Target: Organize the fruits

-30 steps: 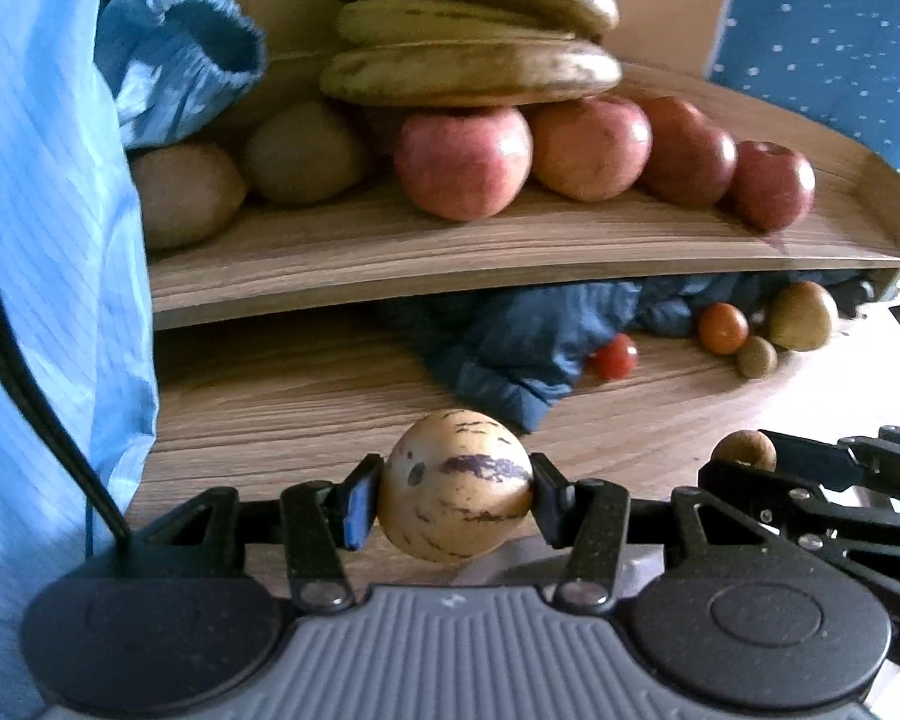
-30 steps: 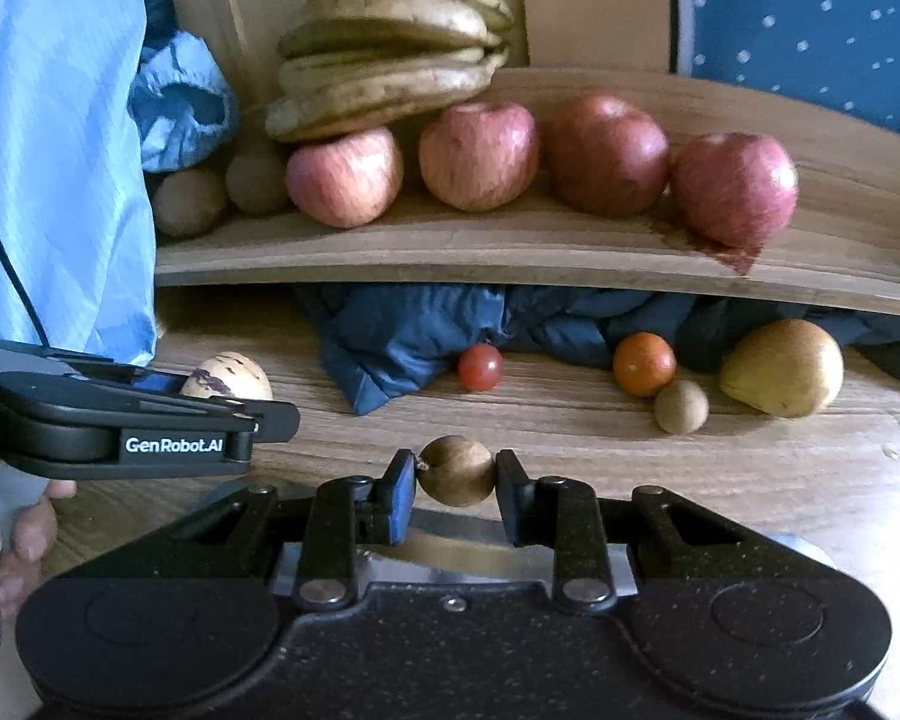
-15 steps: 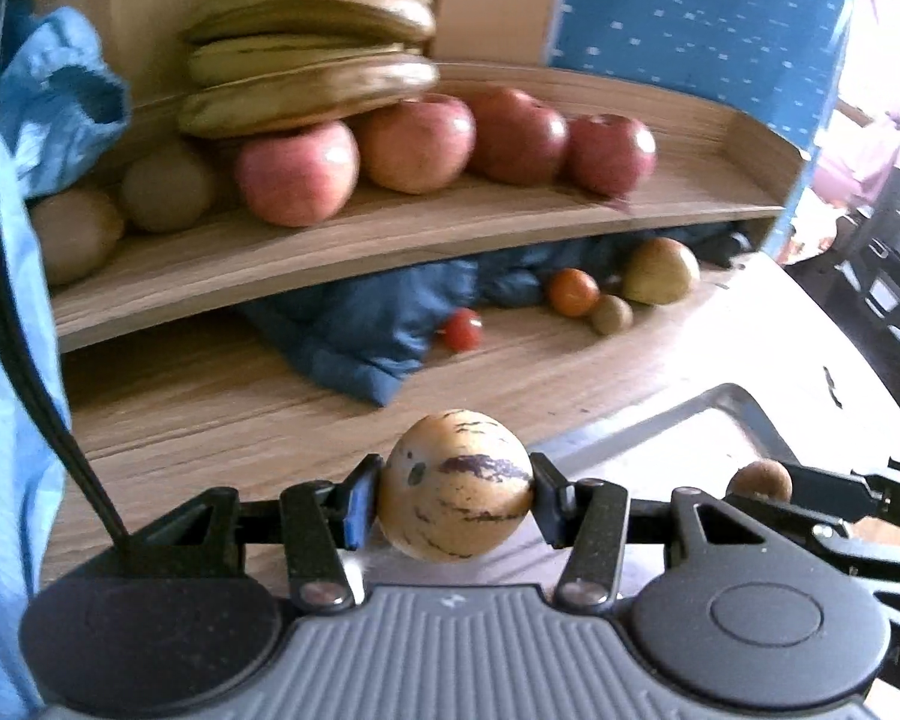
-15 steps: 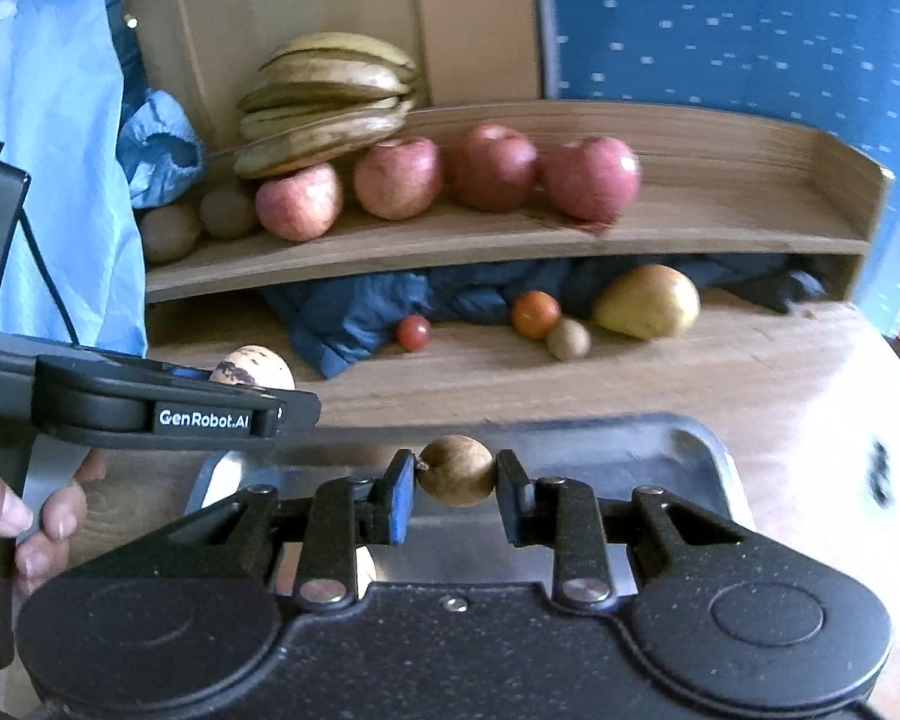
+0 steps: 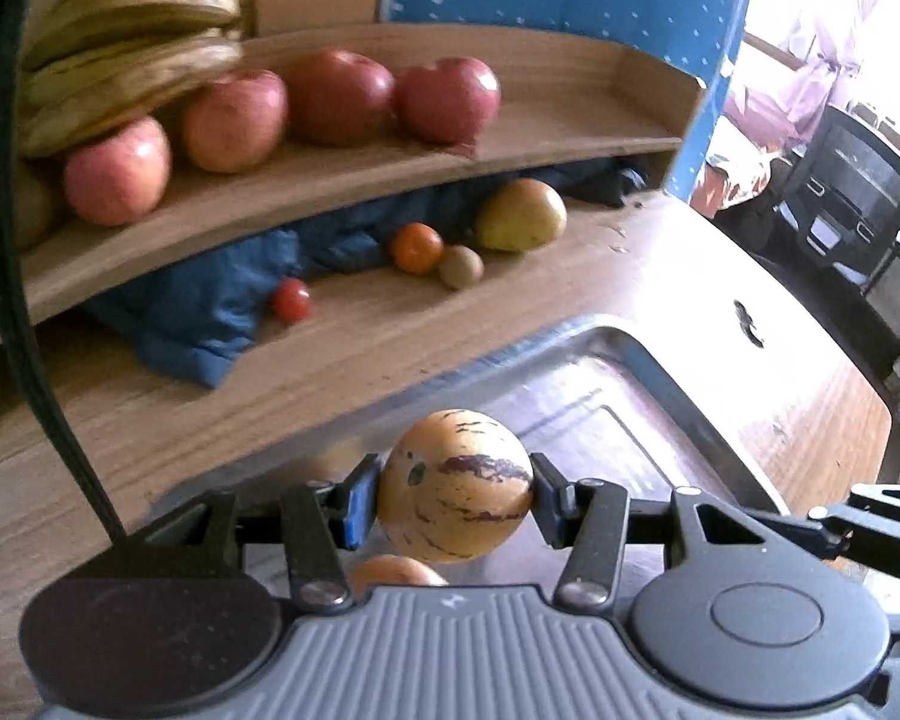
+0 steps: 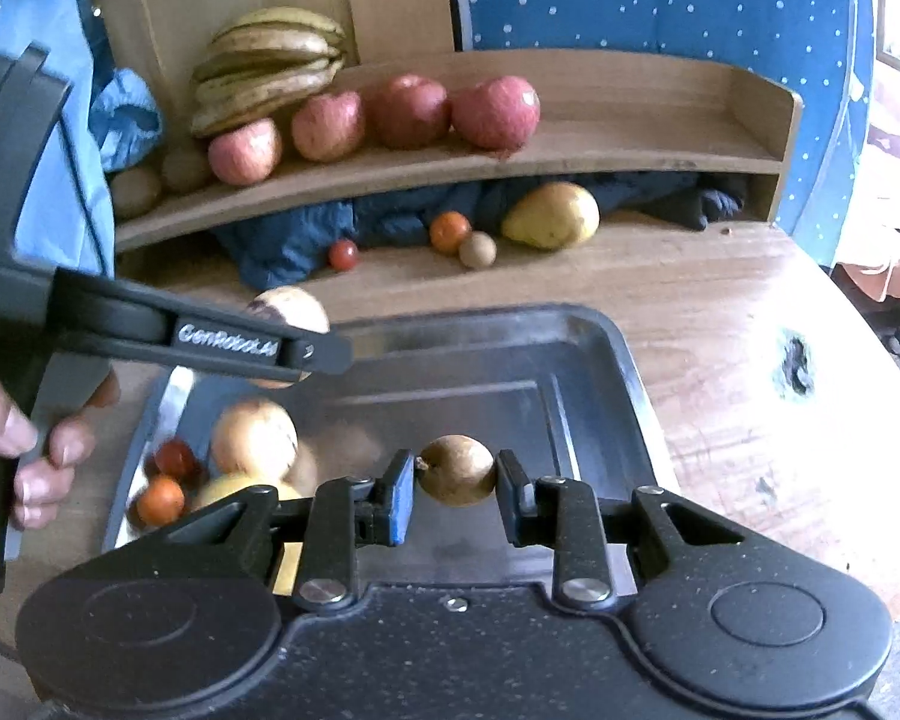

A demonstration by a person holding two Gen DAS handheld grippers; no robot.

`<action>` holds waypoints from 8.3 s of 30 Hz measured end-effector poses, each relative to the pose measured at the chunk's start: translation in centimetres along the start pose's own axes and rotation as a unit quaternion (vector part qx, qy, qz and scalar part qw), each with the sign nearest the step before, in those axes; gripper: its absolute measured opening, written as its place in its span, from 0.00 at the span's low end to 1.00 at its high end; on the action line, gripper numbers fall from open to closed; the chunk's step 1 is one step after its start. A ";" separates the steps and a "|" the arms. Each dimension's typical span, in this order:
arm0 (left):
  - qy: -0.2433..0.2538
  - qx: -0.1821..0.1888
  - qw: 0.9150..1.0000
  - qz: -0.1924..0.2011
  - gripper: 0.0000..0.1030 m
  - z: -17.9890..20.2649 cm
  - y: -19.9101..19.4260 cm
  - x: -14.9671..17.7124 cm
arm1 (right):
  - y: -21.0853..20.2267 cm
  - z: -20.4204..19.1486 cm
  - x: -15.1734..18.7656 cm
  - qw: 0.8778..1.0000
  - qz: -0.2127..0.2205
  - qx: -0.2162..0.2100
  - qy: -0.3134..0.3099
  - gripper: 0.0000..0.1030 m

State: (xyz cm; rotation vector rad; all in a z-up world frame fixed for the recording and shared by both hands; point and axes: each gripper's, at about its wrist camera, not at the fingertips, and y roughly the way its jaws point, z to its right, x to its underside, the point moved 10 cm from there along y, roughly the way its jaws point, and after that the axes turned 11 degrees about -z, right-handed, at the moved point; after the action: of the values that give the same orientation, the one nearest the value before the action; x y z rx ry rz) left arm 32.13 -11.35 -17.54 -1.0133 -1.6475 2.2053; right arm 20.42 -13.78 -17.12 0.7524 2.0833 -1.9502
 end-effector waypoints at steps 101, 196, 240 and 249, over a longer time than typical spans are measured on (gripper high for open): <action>-0.223 -0.175 0.959 0.021 1.00 0.5 -11.5 20.5 | -8.9 -0.8 9.6 0.991 0.012 -0.001 -0.137 0.99; -0.139 -0.047 0.989 -0.017 0.85 -6.1 7.2 -9.2 | 11.9 4.1 -13.7 0.991 -0.019 -0.047 -0.121 0.72; -0.171 -0.079 0.982 -0.006 0.23 -8.8 7.4 -9.4 | 14.2 3.2 -15.6 0.991 -0.017 -0.070 -0.113 0.30; -0.165 -0.062 0.984 -0.015 0.23 -7.1 6.6 -7.5 | 13.6 3.5 -15.7 0.992 -0.015 -0.075 -0.104 0.30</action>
State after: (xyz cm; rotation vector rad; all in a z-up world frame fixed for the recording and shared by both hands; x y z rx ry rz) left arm 43.69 -12.37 -21.55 -0.6687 -1.9432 2.3774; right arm 39.67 -20.72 -22.14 0.4687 2.0945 -1.7760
